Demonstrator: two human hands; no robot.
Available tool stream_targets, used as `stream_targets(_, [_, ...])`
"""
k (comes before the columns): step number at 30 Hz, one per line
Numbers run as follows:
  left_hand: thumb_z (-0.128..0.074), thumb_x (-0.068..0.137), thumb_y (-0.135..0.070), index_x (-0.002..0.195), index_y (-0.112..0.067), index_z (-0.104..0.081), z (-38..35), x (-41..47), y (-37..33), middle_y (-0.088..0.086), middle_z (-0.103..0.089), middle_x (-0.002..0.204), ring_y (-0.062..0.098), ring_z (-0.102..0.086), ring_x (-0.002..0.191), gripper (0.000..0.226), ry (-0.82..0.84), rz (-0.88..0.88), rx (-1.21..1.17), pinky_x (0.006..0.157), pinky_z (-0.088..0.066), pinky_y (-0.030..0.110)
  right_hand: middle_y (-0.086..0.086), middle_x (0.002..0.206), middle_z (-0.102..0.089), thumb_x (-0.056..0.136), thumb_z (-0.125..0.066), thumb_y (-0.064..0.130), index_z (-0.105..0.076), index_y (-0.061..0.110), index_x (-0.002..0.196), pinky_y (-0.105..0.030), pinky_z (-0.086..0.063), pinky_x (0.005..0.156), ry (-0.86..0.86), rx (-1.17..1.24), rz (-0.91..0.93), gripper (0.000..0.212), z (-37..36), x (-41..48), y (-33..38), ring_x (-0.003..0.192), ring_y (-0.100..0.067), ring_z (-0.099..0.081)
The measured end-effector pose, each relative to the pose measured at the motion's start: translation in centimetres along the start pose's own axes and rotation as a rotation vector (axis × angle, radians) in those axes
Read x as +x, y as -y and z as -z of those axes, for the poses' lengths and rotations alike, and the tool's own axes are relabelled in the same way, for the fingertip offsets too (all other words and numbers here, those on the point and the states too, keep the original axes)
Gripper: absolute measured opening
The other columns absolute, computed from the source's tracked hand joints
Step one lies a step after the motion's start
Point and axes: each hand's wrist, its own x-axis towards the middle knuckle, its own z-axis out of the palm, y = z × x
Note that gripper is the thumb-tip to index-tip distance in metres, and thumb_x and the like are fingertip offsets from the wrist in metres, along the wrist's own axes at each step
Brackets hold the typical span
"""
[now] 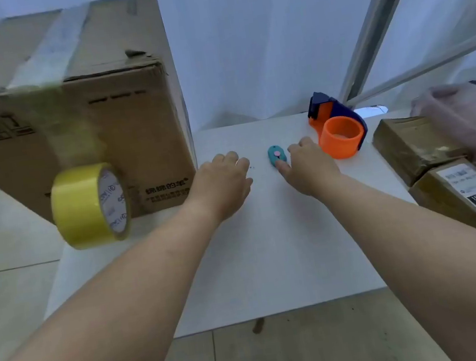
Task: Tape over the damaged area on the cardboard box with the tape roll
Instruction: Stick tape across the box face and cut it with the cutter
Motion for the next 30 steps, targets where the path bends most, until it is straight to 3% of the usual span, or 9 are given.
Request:
stream_targets(6, [-0.036,0.098,-0.036,0.134,-0.013,-0.041,-1.6,0.7,0.1,0.008,-0.048,0.131,0.026,-0.049,0.113,0.043,0.047,0.013,-0.016,0.085,-0.043,0.037,-0.017,0.114,-0.047,0.095,-0.03,0.039,-0.054,0.001,0.114,-0.038,-0.035,0.079,-0.02,0.01,-0.081,0.049,-1.6,2.3,0.7,0.102,-0.032,-0.047])
stream_targets(13, [-0.036,0.098,-0.035,0.131,-0.011,-0.044,-1.1,1.0,0.3,0.009,-0.049,0.129,0.028,-0.049,0.112,0.041,0.042,0.023,0.005,0.085,-0.044,0.038,-0.016,0.123,-0.047,0.092,-0.045,0.036,-0.05,0.006,0.118,-0.041,-0.044,0.089,0.031,0.228,-0.172,0.04,-1.9,3.2,0.6,0.108,-0.032,-0.05])
stream_targets(17, [-0.036,0.098,-0.035,0.131,-0.01,-0.044,-0.3,0.4,0.0,0.01,-0.049,0.129,0.028,-0.049,0.112,0.041,0.04,0.028,0.008,0.087,-0.045,0.039,-0.013,0.111,-0.059,0.085,-0.06,0.023,-0.049,0.011,0.108,-0.035,-0.046,0.078,0.009,0.444,-0.126,0.027,-1.1,1.4,-0.4,0.094,-0.026,-0.055])
stream_targets(21, [-0.036,0.098,-0.035,0.13,-0.011,-0.044,1.5,-0.9,-0.8,0.009,-0.05,0.128,0.027,-0.05,0.11,0.041,0.004,0.006,0.009,0.088,-0.047,0.04,-0.009,0.101,-0.059,0.076,-0.067,0.016,-0.047,0.019,0.089,-0.033,-0.052,0.065,0.069,0.648,-0.181,0.023,0.6,-1.3,-0.7,0.079,-0.021,-0.057])
stream_targets(23, [-0.035,0.098,-0.035,0.129,-0.011,-0.045,3.0,-1.9,-1.0,0.009,-0.051,0.126,0.027,-0.051,0.108,0.04,-0.025,-0.008,0.026,0.086,-0.048,0.04,-0.01,0.101,-0.059,0.076,-0.067,0.013,-0.047,0.019,0.093,-0.03,-0.051,0.06,0.086,0.724,-0.182,0.027,2.0,-2.9,-0.3,0.081,-0.022,-0.058])
stream_targets(27, [-0.037,0.098,-0.035,0.127,-0.01,-0.047,6.2,-4.2,-1.5,0.01,-0.054,0.124,0.027,-0.053,0.106,0.04,-0.081,-0.021,0.028,0.083,-0.051,0.039,-0.008,0.103,-0.062,0.082,-0.062,0.015,-0.05,0.021,0.122,-0.026,-0.052,0.061,0.056,0.771,-0.061,0.042,5.5,-6.5,1.1,0.088,-0.022,-0.061])
stream_targets(30, [-0.038,0.098,-0.037,0.127,-0.011,-0.048,8.8,-6.3,-1.8,0.009,-0.054,0.124,0.026,-0.055,0.106,0.04,-0.111,-0.014,0.047,0.082,-0.053,0.038,-0.008,0.102,-0.063,0.082,-0.062,0.013,-0.056,0.017,0.114,-0.023,-0.048,0.058,0.02,0.76,0.006,0.033,8.0,-9.2,2.9,0.086,-0.022,-0.06])
